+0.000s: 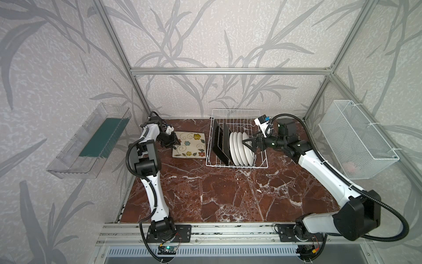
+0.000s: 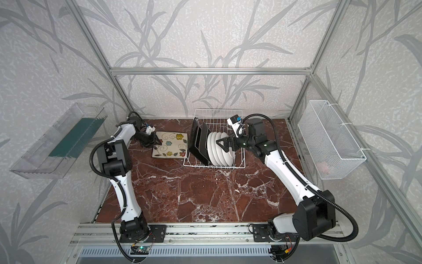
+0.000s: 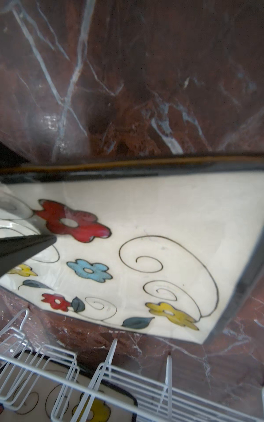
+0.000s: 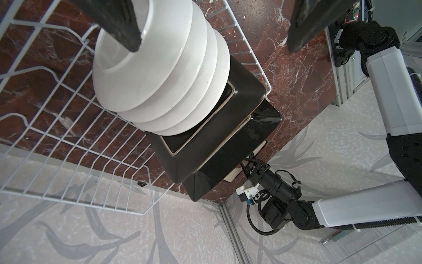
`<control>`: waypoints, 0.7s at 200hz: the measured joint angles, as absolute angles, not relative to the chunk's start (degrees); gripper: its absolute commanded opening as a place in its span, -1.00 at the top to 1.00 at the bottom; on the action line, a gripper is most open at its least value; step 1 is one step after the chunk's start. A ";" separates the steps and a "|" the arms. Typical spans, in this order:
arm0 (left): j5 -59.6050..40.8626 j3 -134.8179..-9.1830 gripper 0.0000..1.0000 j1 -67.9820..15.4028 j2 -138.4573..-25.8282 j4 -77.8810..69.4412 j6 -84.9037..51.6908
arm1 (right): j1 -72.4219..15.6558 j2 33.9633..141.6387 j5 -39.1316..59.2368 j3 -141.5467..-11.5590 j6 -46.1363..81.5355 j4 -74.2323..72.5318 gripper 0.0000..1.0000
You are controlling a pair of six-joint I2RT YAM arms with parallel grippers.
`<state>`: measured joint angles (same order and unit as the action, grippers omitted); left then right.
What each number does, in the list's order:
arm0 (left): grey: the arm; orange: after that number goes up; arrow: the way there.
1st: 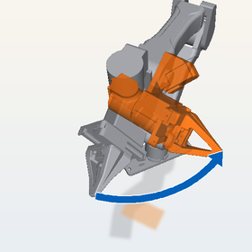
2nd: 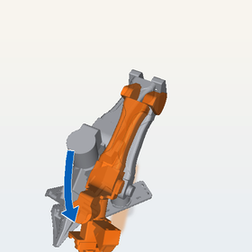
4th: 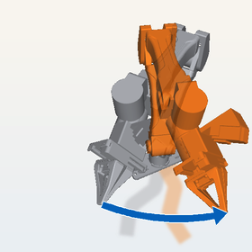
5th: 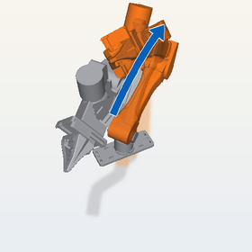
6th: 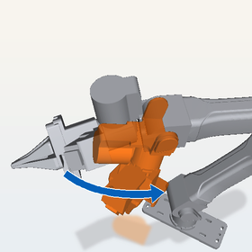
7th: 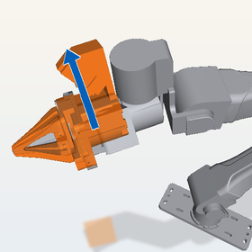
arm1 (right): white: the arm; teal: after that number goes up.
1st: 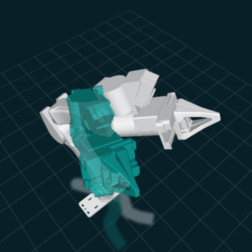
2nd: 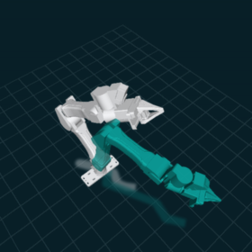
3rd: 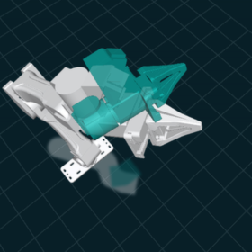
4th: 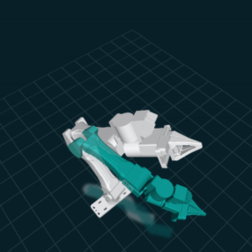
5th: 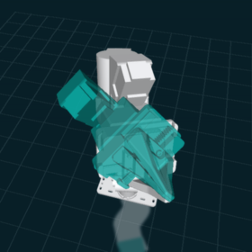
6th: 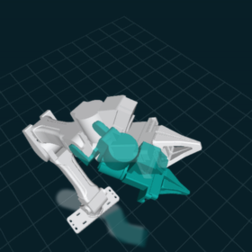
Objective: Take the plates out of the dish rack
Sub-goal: 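Lay the flower plate flat and open the left gripper above it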
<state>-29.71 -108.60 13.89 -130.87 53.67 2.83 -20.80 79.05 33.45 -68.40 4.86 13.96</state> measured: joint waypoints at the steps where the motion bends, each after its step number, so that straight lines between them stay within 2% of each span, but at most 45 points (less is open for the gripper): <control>1: -29.58 -108.60 0.22 13.89 -130.98 53.65 2.83 | -20.80 79.05 33.45 -68.40 4.86 13.96 -0.98; 68: -28.18 -108.66 0.12 14.02 -133.43 53.08 2.81 | -20.80 78.48 33.41 -68.38 4.86 13.96 -0.98; 140: -25.65 -108.68 -0.23 13.47 -132.51 52.82 1.89 | -20.80 78.28 33.41 -68.38 4.86 13.93 -0.98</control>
<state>-25.65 -108.68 13.47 -132.51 52.82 1.89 -20.80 78.28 33.41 -68.38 4.86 13.93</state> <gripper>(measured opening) 0.595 0.991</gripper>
